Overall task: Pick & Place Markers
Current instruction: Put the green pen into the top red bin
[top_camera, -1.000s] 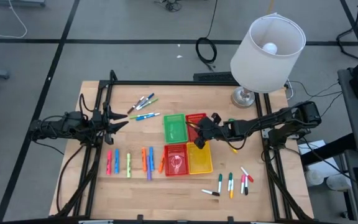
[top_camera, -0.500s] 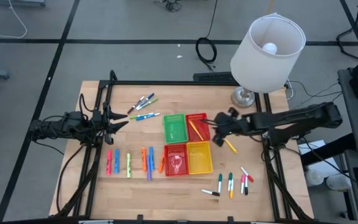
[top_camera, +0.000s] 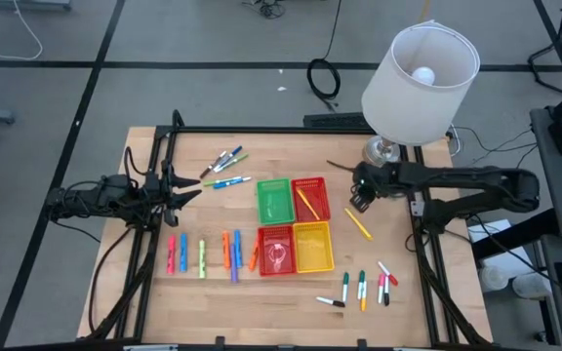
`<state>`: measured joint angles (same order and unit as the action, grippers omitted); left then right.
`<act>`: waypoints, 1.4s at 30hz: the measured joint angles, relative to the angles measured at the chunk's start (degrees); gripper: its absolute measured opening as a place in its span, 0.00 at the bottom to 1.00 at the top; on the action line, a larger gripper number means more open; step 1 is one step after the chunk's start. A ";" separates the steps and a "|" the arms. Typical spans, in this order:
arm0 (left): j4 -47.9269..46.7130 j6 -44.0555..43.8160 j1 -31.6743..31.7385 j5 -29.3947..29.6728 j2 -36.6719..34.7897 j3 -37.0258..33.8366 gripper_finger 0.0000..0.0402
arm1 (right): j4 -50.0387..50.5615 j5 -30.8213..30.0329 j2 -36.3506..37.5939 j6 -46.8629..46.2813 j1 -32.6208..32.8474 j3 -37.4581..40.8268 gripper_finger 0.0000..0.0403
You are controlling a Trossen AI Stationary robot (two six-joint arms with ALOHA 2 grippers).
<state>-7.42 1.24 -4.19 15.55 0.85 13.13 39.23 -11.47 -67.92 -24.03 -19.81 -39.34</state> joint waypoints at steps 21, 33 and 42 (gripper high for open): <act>-0.02 0.01 -0.01 0.00 0.00 0.00 0.33 | -6.93 8.43 -9.12 11.84 -10.56 4.42 0.31; -0.02 0.00 -0.01 0.00 0.00 0.00 0.33 | -7.63 8.46 -9.52 12.36 -10.52 4.52 0.31; -0.02 0.01 0.01 0.00 0.00 0.00 0.33 | -7.89 8.79 -9.59 12.77 -10.45 4.55 0.13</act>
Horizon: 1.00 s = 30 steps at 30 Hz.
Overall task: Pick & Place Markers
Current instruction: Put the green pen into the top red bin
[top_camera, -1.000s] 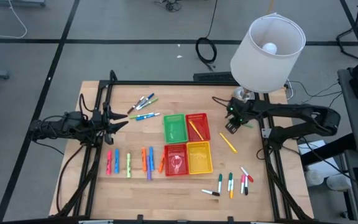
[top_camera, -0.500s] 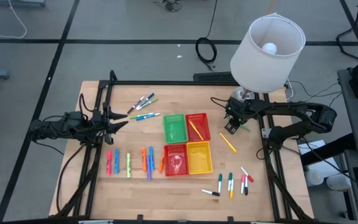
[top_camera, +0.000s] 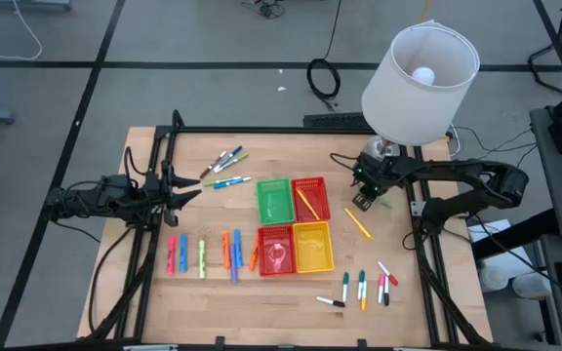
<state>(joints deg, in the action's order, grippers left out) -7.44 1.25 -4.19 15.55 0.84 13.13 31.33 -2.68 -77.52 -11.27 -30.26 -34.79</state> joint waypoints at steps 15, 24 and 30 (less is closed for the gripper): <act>0.00 0.01 0.00 0.00 0.00 0.00 0.33 | -0.50 -0.17 1.72 0.01 0.00 0.13 0.08; 0.02 0.00 -0.02 0.00 0.01 0.00 0.33 | -0.35 1.55 9.84 -3.27 0.74 0.35 0.09; 0.02 0.01 -0.02 0.00 0.02 0.00 0.33 | -0.25 1.44 13.94 -6.64 5.02 0.27 0.07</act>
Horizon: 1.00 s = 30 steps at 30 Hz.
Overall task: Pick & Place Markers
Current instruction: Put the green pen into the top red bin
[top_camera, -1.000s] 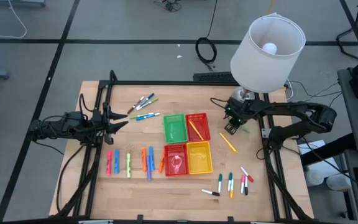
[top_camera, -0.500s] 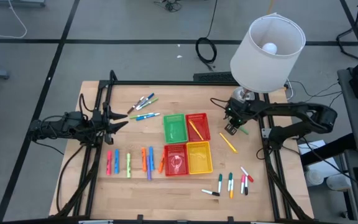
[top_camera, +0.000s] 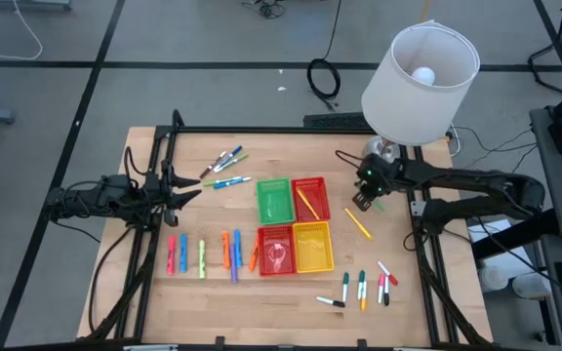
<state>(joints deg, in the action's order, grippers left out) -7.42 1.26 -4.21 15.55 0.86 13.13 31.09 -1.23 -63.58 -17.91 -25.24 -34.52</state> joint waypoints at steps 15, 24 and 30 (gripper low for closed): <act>0.00 -0.01 0.01 0.00 -0.02 0.00 0.33 | -10.12 -0.02 1.28 -9.17 18.28 -0.70 0.07; 0.00 0.00 0.01 0.00 -0.01 0.00 0.33 | -21.80 -0.26 1.30 -10.17 26.35 -3.56 0.07; 0.00 0.00 0.00 0.00 0.00 0.00 0.33 | -26.81 -2.76 1.25 -8.51 27.27 -7.02 0.07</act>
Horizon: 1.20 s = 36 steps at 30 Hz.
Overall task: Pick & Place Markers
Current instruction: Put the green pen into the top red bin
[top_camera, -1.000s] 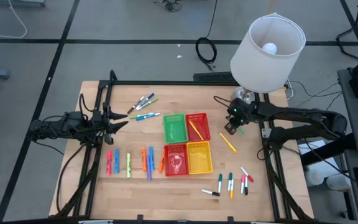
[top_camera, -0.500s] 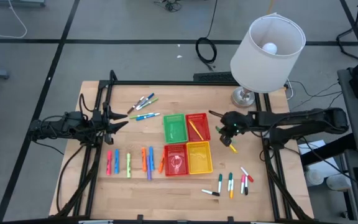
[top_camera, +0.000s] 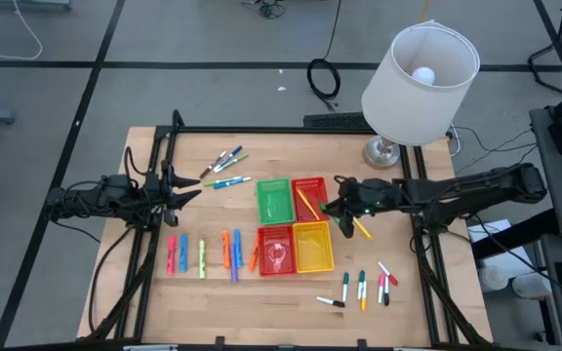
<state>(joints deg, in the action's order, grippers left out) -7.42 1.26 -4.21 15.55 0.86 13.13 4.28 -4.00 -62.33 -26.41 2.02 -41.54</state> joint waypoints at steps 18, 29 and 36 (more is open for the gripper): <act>0.00 -0.01 0.00 0.00 -0.01 0.02 0.33 | -12.85 -12.64 -20.20 8.15 -0.93 -10.37 0.07; 0.01 -0.01 0.02 0.02 -0.01 0.02 0.33 | -11.62 -14.11 -27.51 4.56 -1.70 -10.47 0.07; 0.04 0.00 0.02 0.00 -0.02 0.02 0.33 | -7.85 -14.20 -27.53 3.33 -2.64 -10.45 0.08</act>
<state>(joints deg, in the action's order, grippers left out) -7.38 1.25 -4.19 15.55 0.85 13.15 -3.58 -18.19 -89.86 -23.08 -0.61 -51.99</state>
